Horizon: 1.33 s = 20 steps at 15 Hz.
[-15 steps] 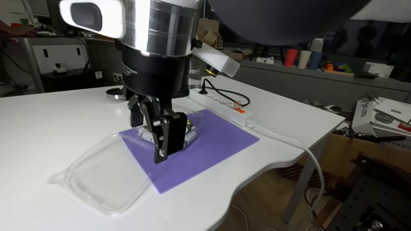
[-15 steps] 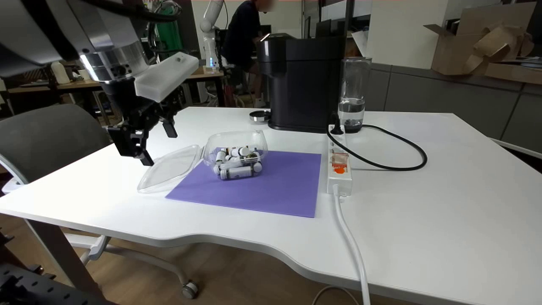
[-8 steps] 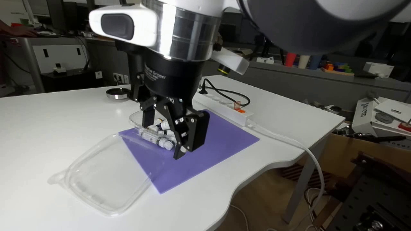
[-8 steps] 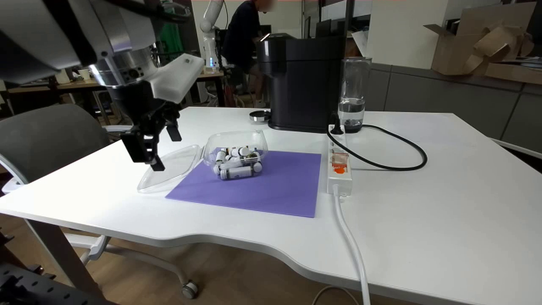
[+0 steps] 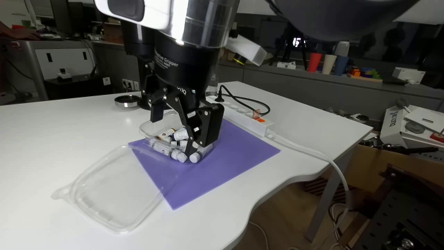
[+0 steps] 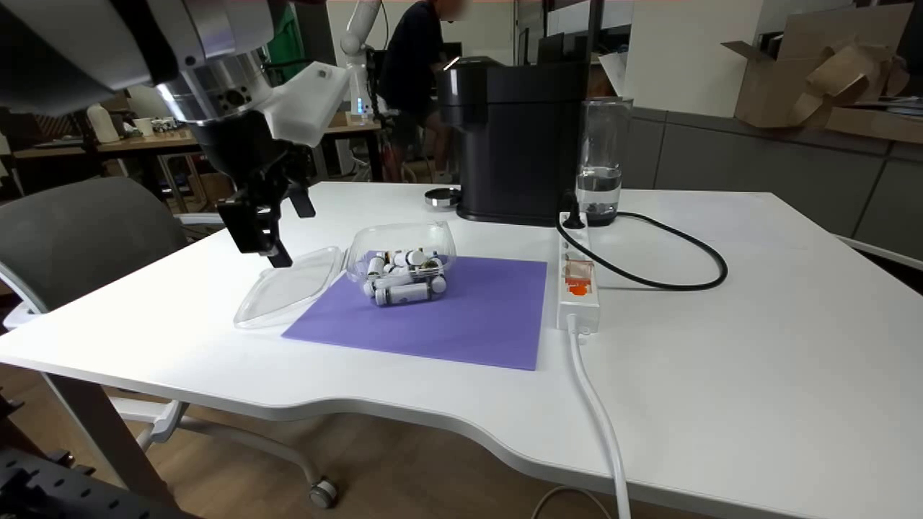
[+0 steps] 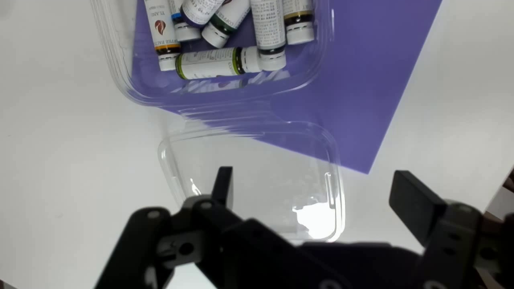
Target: Pick up the bottle, put it in the bowl and close it
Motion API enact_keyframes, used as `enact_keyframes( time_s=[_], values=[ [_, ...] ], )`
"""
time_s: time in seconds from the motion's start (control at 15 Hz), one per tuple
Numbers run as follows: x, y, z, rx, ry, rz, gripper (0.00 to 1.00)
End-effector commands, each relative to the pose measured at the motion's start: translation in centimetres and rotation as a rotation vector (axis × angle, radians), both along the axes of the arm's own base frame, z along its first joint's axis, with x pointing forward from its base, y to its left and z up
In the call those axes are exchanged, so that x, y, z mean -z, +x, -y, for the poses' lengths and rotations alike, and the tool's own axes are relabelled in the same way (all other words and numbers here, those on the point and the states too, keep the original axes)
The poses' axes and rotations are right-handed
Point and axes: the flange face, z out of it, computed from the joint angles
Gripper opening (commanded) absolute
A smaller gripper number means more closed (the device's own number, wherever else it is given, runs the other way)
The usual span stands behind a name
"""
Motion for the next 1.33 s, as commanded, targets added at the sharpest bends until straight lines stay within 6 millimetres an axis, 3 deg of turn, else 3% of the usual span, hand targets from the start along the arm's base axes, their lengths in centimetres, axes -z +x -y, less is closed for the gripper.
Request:
enact_keyframes(
  time_s=[0.0, 0.33, 0.4, 0.73, 1.27],
  values=[
    [0.4, 0.0, 0.2, -0.071, -0.002, 0.003, 1.00],
    [0.8, 1.3, 2.0, -0.086, -0.031, 0.015, 1.00],
    [1.0, 0.3, 1.1, -0.084, -0.017, -0.005, 1.00],
    [1.0, 1.0, 2.0, -0.075, -0.026, 0.005, 1.00],
    [4.3, 3.4, 1.4, -0.172, -0.062, -0.017, 1.00]
  ],
)
